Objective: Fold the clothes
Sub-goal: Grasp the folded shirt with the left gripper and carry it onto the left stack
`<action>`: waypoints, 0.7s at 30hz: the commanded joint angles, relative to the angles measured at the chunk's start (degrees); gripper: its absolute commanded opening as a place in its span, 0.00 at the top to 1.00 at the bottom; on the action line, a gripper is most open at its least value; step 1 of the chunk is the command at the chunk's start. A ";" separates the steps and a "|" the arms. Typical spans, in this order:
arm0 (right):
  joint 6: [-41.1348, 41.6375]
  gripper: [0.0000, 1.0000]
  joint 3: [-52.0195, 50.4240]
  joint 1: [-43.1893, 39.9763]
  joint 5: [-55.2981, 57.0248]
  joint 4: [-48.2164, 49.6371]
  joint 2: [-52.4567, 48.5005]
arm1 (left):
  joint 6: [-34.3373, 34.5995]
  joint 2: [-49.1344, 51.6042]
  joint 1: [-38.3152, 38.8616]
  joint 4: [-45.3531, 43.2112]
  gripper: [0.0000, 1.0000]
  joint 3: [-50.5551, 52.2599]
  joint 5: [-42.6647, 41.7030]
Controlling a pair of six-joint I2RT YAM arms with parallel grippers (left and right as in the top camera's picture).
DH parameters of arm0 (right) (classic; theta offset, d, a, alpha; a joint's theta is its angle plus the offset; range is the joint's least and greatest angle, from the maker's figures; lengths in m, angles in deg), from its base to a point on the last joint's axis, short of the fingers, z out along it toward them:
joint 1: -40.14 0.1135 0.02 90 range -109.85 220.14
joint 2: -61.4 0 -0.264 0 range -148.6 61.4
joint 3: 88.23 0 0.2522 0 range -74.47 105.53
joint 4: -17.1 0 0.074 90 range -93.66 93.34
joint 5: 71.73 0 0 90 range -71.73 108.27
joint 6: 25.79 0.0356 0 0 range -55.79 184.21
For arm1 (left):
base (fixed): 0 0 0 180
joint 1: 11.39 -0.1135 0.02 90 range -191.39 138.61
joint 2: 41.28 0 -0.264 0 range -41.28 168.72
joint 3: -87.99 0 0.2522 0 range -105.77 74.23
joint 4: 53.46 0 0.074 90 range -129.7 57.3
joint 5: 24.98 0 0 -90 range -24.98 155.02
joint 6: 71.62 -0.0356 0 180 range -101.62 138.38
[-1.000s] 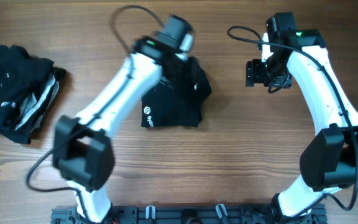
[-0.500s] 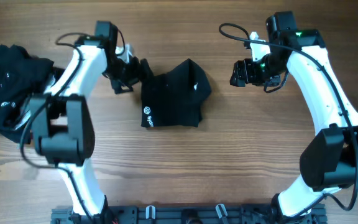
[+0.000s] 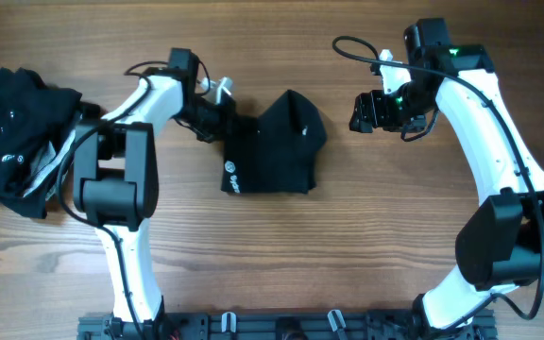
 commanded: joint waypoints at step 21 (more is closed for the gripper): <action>0.42 0.21 0.35 0.22 -0.50 0.17 0.50 | 5.49 -23.65 -56.81 4.61 0.82 -13.14 27.61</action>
